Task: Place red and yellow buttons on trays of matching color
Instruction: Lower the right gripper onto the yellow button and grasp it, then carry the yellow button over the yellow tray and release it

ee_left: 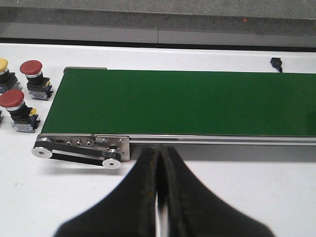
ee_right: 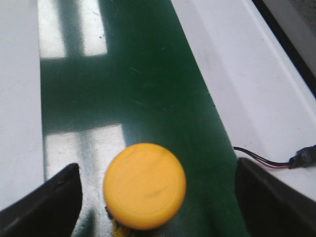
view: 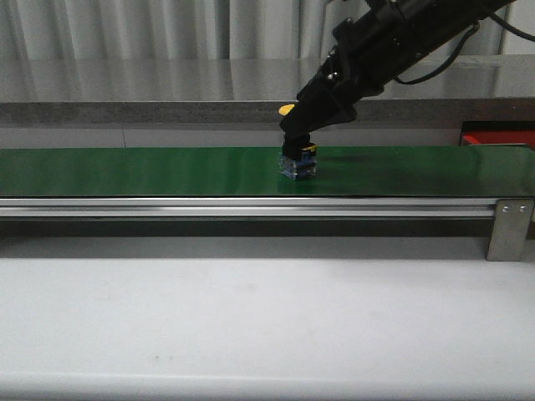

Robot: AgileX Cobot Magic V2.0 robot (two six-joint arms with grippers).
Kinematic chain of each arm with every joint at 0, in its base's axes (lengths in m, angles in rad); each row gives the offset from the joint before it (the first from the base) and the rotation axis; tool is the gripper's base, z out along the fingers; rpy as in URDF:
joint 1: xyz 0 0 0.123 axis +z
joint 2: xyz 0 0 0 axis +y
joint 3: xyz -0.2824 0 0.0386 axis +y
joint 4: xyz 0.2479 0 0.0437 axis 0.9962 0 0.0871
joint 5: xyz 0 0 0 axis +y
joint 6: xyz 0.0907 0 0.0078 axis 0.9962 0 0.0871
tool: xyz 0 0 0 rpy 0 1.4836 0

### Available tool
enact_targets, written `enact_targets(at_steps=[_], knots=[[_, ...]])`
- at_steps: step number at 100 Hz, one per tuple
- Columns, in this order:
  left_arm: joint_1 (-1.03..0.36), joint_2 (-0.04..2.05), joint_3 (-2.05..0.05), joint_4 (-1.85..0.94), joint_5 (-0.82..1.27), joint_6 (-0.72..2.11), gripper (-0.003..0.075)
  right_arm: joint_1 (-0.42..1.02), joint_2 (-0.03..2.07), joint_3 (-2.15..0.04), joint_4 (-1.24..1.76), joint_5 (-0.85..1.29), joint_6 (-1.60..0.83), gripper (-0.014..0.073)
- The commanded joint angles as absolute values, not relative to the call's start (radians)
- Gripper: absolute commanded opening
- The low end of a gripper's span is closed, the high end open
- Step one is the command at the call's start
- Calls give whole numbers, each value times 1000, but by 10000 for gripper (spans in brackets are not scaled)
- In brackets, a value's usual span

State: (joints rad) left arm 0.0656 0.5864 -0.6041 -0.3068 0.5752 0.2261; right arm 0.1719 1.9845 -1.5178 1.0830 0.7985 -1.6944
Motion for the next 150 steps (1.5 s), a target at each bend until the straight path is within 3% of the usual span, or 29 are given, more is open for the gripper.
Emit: enact_targets(at_steps=[1,25,53,62,79,86,115,150], knots=[[60,586,-630,-327,504,223,-20,172,1933,-1543,1143,775,-1709,623],[60,586,-630,-327,504,223,-20,172,1936,-1543,1143,773,-1708,611],[60,586,-630,-327,504,223,-20,172,1961,-1543,1118,774,-1673,499],[60,586,-630,-327,504,223,-20,171,1961,-1543,1077,772,-1637,402],[60,586,-630,-327,504,223,-20,168,1941,-1543,1001,781,-1565,143],[60,586,-630,-327,504,223,-20,164,1918,-1543,978,787,-1541,85],[60,586,-630,-327,504,223,-20,86,1769,-1543,887,804,-1412,76],[60,586,-630,-327,504,223,-20,-218,1606,-1443,884,859,-1315,76]])
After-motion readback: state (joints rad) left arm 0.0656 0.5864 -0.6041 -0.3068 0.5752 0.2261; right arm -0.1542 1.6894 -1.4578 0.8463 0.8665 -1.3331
